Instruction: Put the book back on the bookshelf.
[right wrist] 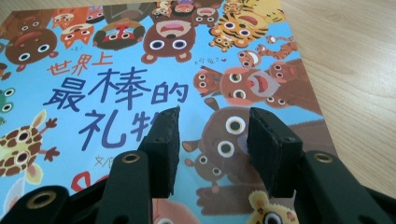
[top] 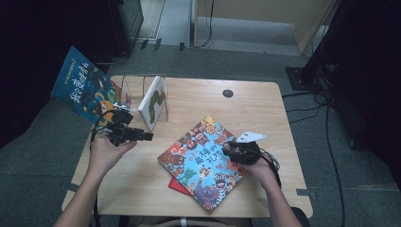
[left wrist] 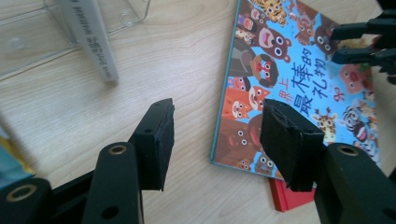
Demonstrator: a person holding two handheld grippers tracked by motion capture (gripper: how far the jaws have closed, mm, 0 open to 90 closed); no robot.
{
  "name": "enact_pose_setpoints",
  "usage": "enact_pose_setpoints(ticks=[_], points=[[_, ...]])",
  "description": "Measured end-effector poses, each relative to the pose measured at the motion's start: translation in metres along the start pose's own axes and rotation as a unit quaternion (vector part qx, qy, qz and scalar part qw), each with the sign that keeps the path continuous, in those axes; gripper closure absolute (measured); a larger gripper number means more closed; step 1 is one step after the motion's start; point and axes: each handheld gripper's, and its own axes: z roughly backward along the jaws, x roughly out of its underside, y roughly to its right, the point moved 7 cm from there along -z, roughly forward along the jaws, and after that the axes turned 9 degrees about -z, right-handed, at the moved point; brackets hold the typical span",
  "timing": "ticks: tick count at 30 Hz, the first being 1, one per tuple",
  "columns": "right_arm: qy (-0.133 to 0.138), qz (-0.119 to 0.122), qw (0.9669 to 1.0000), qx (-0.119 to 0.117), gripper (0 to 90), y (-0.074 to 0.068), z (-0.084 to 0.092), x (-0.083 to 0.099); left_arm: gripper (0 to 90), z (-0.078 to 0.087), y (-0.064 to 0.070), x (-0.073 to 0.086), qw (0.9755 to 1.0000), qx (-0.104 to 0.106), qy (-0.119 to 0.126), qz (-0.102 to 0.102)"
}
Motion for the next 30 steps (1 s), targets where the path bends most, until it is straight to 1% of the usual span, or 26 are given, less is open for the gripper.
enact_pose_setpoints(ticks=[2, 3, 5, 6, 8, 10, 12, 14, 17, 19, 20, 22, 24, 27, 29, 30], points=[[-0.001, 0.0, 1.0, -0.002, 55.2, 0.0, 0.001, 0.002, 45.2, -0.008, 0.001, 0.0, 1.0, 0.004, -0.005, -0.002], [-0.003, 0.002, 1.0, -0.001, 57.1, 0.0, 0.002, 0.003, 45.2, -0.011, 0.002, 0.0, 1.0, 0.006, -0.006, -0.002], [-0.003, 0.001, 1.0, -0.001, 57.3, -0.001, 0.004, 0.006, 45.1, -0.018, 0.002, 0.0, 0.9999, 0.008, -0.012, -0.007], [-0.002, 0.003, 1.0, -0.001, 57.5, -0.001, 0.005, 0.007, 45.2, -0.022, 0.003, 0.0, 0.9999, 0.009, -0.013, -0.006], [-0.002, -0.002, 1.0, 0.001, 58.4, -0.001, 0.007, 0.009, 45.2, -0.027, 0.004, 0.0, 0.9998, 0.02, -0.009, -0.005], [-0.002, -0.005, 1.0, -0.002, 60.4, 0.0, 0.008, 0.011, 45.2, -0.032, 0.003, -0.001, 0.9997, 0.02, -0.01, -0.006], [0.001, -0.005, 1.0, -0.004, 61.1, 0.0, 0.01, 0.013, 45.2, -0.038, 0.002, -0.001, 0.9996, 0.026, -0.012, -0.003], [0.001, -0.011, 0.9999, -0.004, 60.4, 0.001, 0.012, 0.014, 45.1, -0.044, 0.001, -0.001, 0.9996, 0.024, -0.015, -0.004], [0.004, -0.022, 0.9997, -0.004, 59.3, 0.002, 0.015, 0.017, 45.3, -0.054, 0.002, 0.0, 0.9993, 0.025, -0.023, -0.014], [0.005, -0.024, 0.9997, -0.005, 61.8, 0.002, 0.017, 0.018, 45.3, -0.061, 0.004, -0.001, 0.999, 0.028, -0.027, -0.022], [0.004, -0.026, 0.9997, -0.003, 62.9, 0.001, 0.019, 0.02, 45.3, -0.064, 0.005, -0.001, 0.9989, 0.029, -0.027, -0.023], [0.005, -0.024, 0.9997, -0.001, 64.8, 0.001, 0.021, 0.022, 45.2, -0.07, 0.007, -0.001, 0.9988, 0.032, -0.028, -0.026], [0.007, -0.021, 0.9997, 0.002, 66.5, 0.002, 0.023, 0.024, 45.0, -0.077, 0.01, -0.001, 0.9983, 0.036, -0.035, -0.029], [0.008, -0.023, 0.9997, 0.005, 69.2, 0.002, 0.027, 0.027, 44.9, -0.083, 0.011, -0.001, 0.998, 0.038, -0.037, -0.034], [0.009, -0.025, 0.9996, 0.007, 71.3, 0.002, 0.029, 0.029, 44.9, -0.088, 0.01, -0.001, 0.9981, 0.035, -0.037, -0.036], [0.008, -0.029, 0.9995, 0.009, 72.4, 0.002, 0.031, 0.03, 44.9, -0.09, 0.009, 0.0, 0.9977, 0.032, -0.042, -0.042]])
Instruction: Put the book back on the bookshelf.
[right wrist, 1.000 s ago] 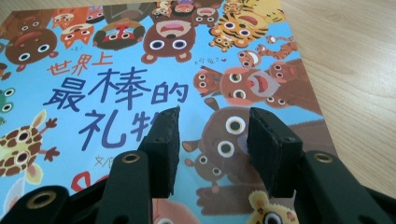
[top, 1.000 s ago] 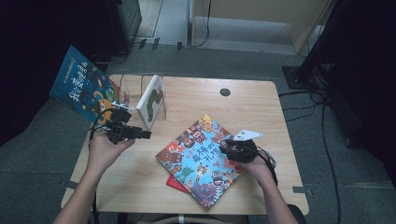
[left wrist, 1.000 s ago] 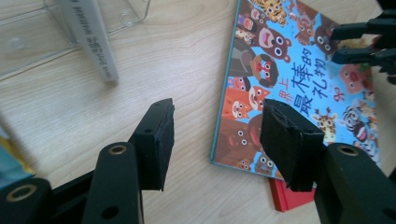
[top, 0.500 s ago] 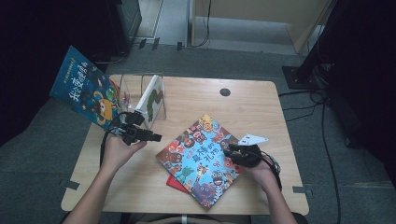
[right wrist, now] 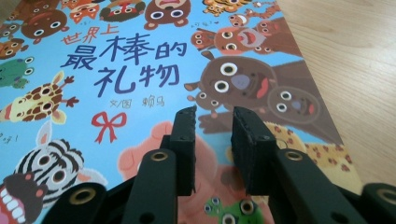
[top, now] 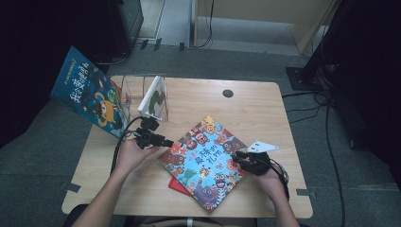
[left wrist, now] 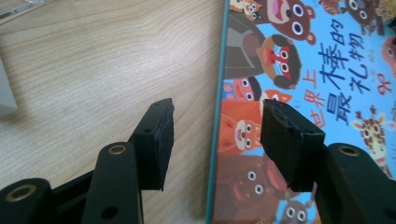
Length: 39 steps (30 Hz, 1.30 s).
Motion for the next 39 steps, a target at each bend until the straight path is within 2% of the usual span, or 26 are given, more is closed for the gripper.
enact_pose_setpoints(ticks=[4, 6, 8, 12, 15, 17, 18, 20, 21, 23, 26, 28, 32, 33, 35, 37, 39], points=[[-0.002, -0.004, 1.0, 0.001, 78.0, 0.002, 0.006, 0.005, 45.9, -0.008, -0.006, 0.001, 1.0, -0.007, 0.003, -0.003], [-0.003, -0.004, 1.0, 0.001, 80.4, 0.003, 0.01, 0.007, 46.0, -0.011, -0.008, 0.003, 1.0, -0.001, -0.003, 0.006], [-0.004, -0.008, 1.0, 0.002, 81.7, 0.004, 0.013, 0.01, 46.6, -0.014, -0.009, 0.004, 1.0, -0.002, -0.005, 0.001], [-0.003, -0.016, 0.9999, 0.006, 83.8, 0.007, 0.017, 0.013, 47.3, -0.015, -0.011, 0.002, 0.9999, -0.003, 0.01, 0.006], [-0.006, -0.016, 0.9998, 0.007, 86.2, 0.006, 0.02, 0.015, 45.5, -0.017, -0.014, 0.005, 0.9993, 0.013, 0.017, 0.032], [-0.007, -0.016, 0.9998, 0.006, 87.5, 0.006, 0.023, 0.017, 42.4, -0.016, -0.017, 0.006, 0.9989, 0.007, 0.019, 0.041], [-0.007, -0.017, 0.9998, 0.007, 87.7, 0.007, 0.024, 0.018, 42.3, -0.016, -0.016, 0.006, 0.9993, 0.0, 0.02, 0.031], [-0.007, -0.02, 0.9997, 0.008, 88.2, 0.007, 0.026, 0.02, 42.7, -0.016, -0.014, 0.005, 0.9995, -0.007, 0.022, 0.022], [-0.007, -0.02, 0.9997, 0.008, 88.5, 0.007, 0.026, 0.021, 42.5, -0.015, -0.015, 0.005, 0.9995, -0.007, 0.021, 0.022], [-0.008, -0.024, 0.9997, 0.008, 89.3, 0.007, 0.028, 0.022, 41.2, -0.016, -0.018, 0.006, 0.999, 0.008, 0.024, 0.036], [-0.01, -0.027, 0.9996, 0.007, 89.8, 0.007, 0.031, 0.025, 39.7, -0.017, -0.019, 0.007, 0.9994, 0.008, 0.031, 0.012], [-0.01, -0.027, 0.9995, 0.008, 89.9, 0.007, 0.033, 0.026, 38.5, -0.017, -0.019, 0.007, 0.9993, 0.011, 0.035, 0.005], [-0.012, -0.029, 0.9995, 0.01, 90.0, 0.008, 0.038, 0.03, 39.3, -0.017, -0.02, 0.007, 0.9991, 0.013, 0.038, 0.011], [-0.012, -0.031, 0.9994, 0.01, 90.0, 0.008, 0.039, 0.031, 40.0, -0.017, -0.021, 0.007, 0.9991, 0.005, 0.04, 0.015], [-0.011, -0.029, 0.9995, 0.01, 90.0, 0.008, 0.04, 0.032, 48.1, -0.017, -0.021, 0.008, 0.9989, -0.02, 0.04, -0.011], [-0.011, -0.031, 0.9994, 0.009, 90.0, 0.007, 0.041, 0.033, 47.6, -0.018, -0.019, 0.008, 0.9989, -0.028, 0.033, -0.021], [-0.01, -0.032, 0.9994, 0.008, 90.0, 0.007, 0.041, 0.033, 45.8, -0.018, -0.019, 0.007, 0.9991, -0.028, 0.026, -0.017]])
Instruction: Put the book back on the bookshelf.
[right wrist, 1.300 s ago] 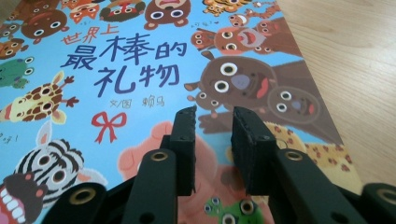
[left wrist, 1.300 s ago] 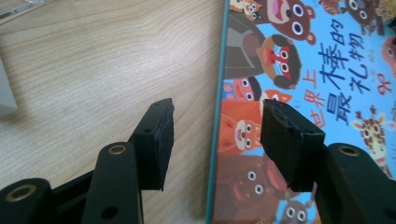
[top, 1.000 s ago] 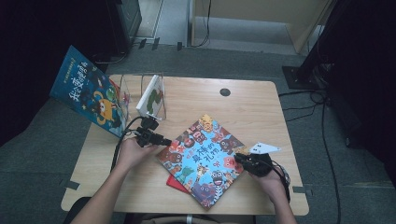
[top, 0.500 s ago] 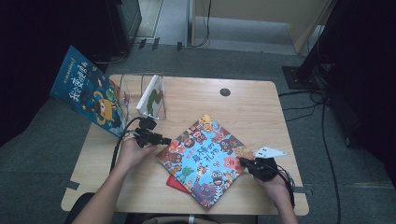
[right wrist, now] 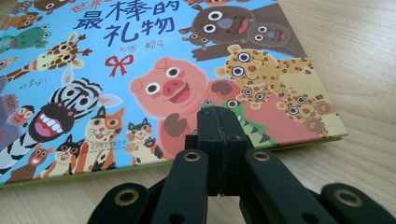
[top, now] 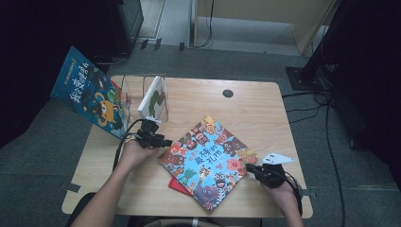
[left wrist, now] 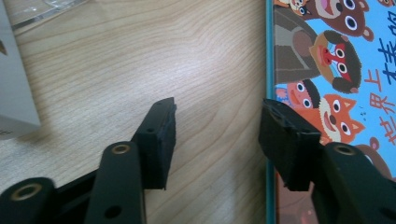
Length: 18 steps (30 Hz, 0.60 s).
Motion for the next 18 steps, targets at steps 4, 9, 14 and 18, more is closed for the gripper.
enact_pose_setpoints(ticks=[4, 9, 14, 18], points=[[0.0, -0.003, 1.0, -0.001, 90.0, 0.0, 0.002, 0.002, 44.0, 0.0, -0.001, -0.003, 0.9998, 0.005, -0.01, 0.016], [-0.021, -0.002, 0.9998, 0.003, 90.0, 0.001, 0.003, 0.009, 41.8, 0.001, -0.002, -0.004, 0.9996, 0.014, -0.015, 0.017], [-0.022, -0.003, 0.9998, -0.001, 90.0, 0.001, 0.003, 0.01, 39.1, 0.01, 0.001, -0.011, 0.9989, 0.033, 0.015, 0.03], [-0.022, -0.004, 0.9997, -0.002, 90.0, 0.002, 0.003, 0.011, 37.0, 0.013, 0.008, -0.012, 0.998, 0.056, 0.015, 0.025]])
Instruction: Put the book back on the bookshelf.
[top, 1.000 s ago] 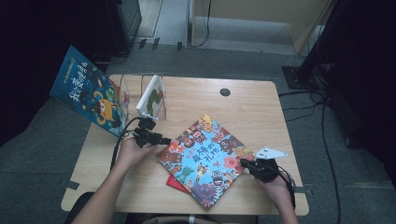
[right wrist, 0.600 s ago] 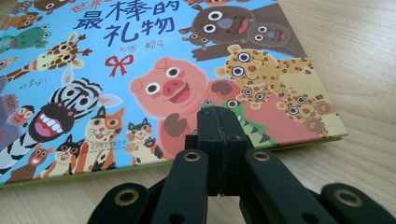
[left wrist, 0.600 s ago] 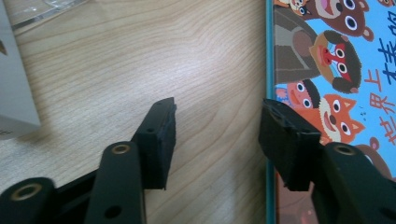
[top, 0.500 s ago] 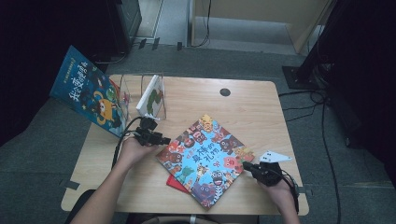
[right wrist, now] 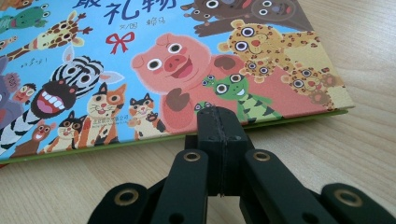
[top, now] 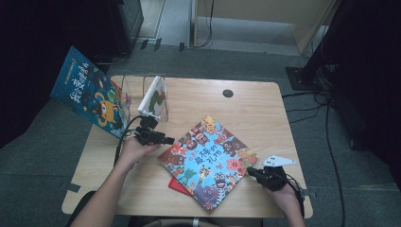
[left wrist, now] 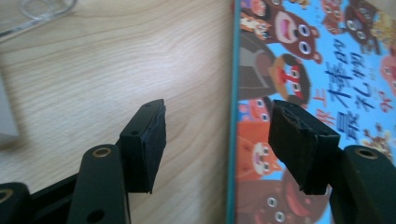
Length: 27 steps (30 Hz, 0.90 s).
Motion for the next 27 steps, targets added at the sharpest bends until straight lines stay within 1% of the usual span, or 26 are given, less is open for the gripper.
enact_pose_setpoints(ticks=[3, 8, 10, 12, 14, 16, 19, 23, 27], points=[[-0.001, 0.0, 1.0, 0.0, 90.0, 0.0, 0.0, 0.0, 36.5, -0.003, 0.005, 0.0, 0.9999, 0.01, -0.008, -0.005], [0.004, -0.005, 1.0, -0.002, 90.0, 0.001, -0.002, -0.001, 35.9, -0.01, 0.009, 0.002, 0.9994, 0.016, -0.028, -0.015], [0.006, -0.009, 0.9999, -0.004, 90.0, 0.002, -0.003, -0.002, 35.9, -0.011, 0.01, 0.002, 0.9993, 0.015, -0.029, -0.016], [0.008, -0.007, 0.9999, -0.004, 90.0, 0.002, -0.004, -0.004, 36.0, -0.012, 0.011, 0.002, 0.9992, 0.016, -0.031, -0.017], [0.009, -0.011, 0.9999, -0.003, 90.0, 0.002, -0.006, -0.004, 36.5, -0.013, 0.011, 0.003, 0.9989, 0.021, -0.036, -0.02], [0.011, -0.011, 0.9999, -0.004, 90.0, 0.002, -0.007, -0.006, 36.7, -0.015, 0.012, 0.005, 0.9986, 0.02, -0.042, -0.023], [0.013, -0.015, 0.9998, -0.003, 90.0, 0.001, -0.009, -0.007, 36.7, -0.016, 0.012, 0.006, 0.9984, 0.021, -0.046, -0.024], [0.01, -0.009, 0.9999, -0.005, 90.0, -0.001, -0.009, -0.006, 37.1, -0.018, 0.013, 0.007, 0.9983, 0.023, -0.049, -0.02], [0.011, -0.009, 0.9999, -0.007, 90.0, -0.001, -0.009, -0.006, 37.1, -0.019, 0.013, 0.008, 0.9978, 0.024, -0.057, -0.024]])
